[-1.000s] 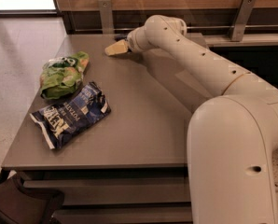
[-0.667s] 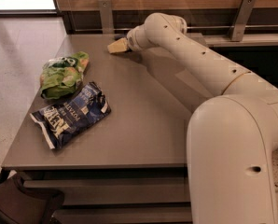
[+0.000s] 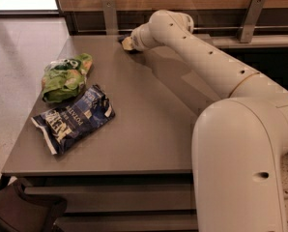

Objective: Pick rxbar blueberry

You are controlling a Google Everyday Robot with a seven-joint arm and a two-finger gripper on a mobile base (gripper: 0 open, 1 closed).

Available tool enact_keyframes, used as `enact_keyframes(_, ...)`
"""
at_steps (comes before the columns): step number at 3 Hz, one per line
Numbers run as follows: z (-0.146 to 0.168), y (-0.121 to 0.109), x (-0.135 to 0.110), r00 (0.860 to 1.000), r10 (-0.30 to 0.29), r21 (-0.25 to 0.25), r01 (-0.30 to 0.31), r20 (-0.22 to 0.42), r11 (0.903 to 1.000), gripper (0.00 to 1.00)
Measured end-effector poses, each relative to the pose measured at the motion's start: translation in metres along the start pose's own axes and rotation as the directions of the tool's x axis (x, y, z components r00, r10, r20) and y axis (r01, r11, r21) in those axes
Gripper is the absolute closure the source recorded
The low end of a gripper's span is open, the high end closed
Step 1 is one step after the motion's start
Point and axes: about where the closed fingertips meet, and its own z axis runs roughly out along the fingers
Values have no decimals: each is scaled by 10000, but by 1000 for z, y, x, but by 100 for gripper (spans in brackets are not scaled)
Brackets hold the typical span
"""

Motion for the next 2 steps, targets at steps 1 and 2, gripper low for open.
enact_keyframes(1, 0, 0, 0, 10000, 0, -1, 0, -1, 10000, 100)
enact_keyframes(2, -1, 2, -5, 9999, -100, -197, 102, 102, 9998, 100)
